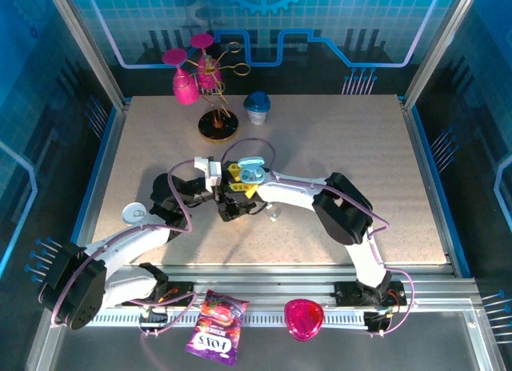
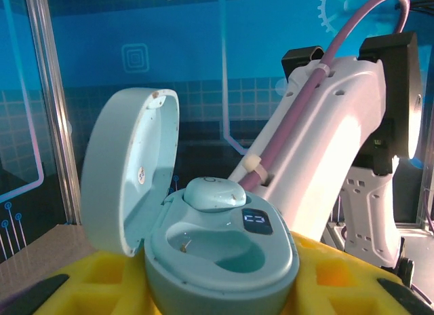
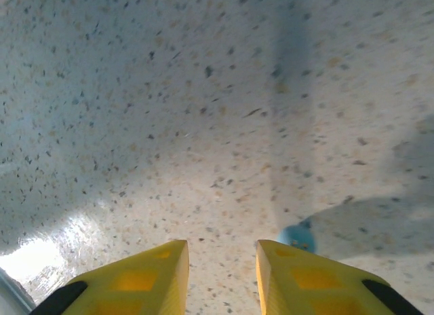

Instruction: Insert the wireless bluetooth earbuds into the charging case

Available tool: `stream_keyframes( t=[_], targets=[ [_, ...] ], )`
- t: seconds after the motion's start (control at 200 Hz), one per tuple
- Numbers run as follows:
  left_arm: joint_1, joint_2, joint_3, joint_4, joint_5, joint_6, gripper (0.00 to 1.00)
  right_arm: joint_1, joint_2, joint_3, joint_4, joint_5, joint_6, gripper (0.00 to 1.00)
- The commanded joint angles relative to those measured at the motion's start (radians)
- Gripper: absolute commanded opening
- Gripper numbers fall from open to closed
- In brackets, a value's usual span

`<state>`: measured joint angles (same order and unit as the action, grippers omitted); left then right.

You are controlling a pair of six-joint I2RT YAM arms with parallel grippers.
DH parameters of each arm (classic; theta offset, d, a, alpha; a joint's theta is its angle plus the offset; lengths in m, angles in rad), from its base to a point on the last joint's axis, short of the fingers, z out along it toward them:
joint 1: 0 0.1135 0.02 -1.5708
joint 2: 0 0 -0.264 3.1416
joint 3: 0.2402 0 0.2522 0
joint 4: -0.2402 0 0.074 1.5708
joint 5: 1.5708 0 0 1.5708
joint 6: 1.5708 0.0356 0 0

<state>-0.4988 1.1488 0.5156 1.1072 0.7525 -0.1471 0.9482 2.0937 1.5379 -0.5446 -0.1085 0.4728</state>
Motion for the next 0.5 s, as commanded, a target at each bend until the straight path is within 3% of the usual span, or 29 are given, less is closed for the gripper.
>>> stream_keyframes(
  t=[0.0, 0.495],
  targets=[
    [-0.007, -0.008, 0.034, 0.016, 0.009, 0.025, 0.2, 0.023, 0.029, 0.039, -0.05, 0.007, -0.004, 0.31],
    [-0.008, -0.017, 0.026, 0.007, 0.008, 0.032, 0.2, 0.011, -0.025, -0.01, -0.085, 0.114, 0.002, 0.33]
  ],
)
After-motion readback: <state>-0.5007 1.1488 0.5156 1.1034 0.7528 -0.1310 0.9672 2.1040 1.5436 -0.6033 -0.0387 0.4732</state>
